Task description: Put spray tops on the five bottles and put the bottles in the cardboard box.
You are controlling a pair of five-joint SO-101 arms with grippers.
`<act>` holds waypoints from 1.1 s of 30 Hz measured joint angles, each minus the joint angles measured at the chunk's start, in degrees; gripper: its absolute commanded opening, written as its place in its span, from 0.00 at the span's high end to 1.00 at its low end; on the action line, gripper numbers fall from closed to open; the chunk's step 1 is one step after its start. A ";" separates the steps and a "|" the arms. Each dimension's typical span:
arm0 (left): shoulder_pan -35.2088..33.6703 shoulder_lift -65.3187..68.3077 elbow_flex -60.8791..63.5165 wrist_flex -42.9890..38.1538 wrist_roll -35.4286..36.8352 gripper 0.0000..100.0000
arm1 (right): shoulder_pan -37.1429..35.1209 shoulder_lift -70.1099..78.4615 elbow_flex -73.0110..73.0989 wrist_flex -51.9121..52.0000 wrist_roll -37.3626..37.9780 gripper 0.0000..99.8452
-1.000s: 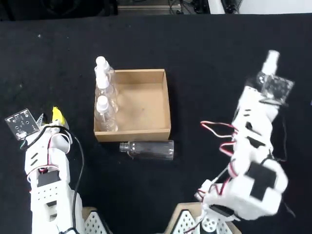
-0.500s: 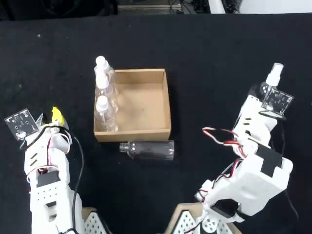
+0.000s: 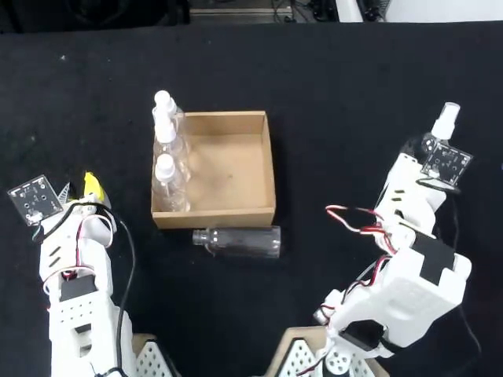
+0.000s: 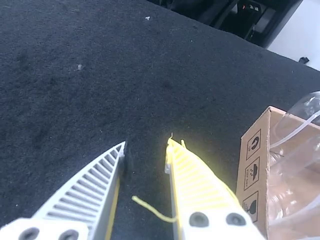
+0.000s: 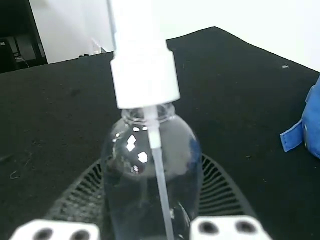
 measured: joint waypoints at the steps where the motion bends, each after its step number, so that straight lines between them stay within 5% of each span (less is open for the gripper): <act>1: 0.00 0.00 0.00 0.00 0.00 0.89 | 0.00 0.00 0.00 0.00 0.00 0.89; 25: 0.00 0.00 0.00 0.00 0.00 0.89 | 0.00 0.00 0.00 0.00 0.00 0.89; 33: 0.00 0.00 0.00 0.00 0.00 0.89 | -0.18 -1.32 2.02 -0.35 -0.09 0.78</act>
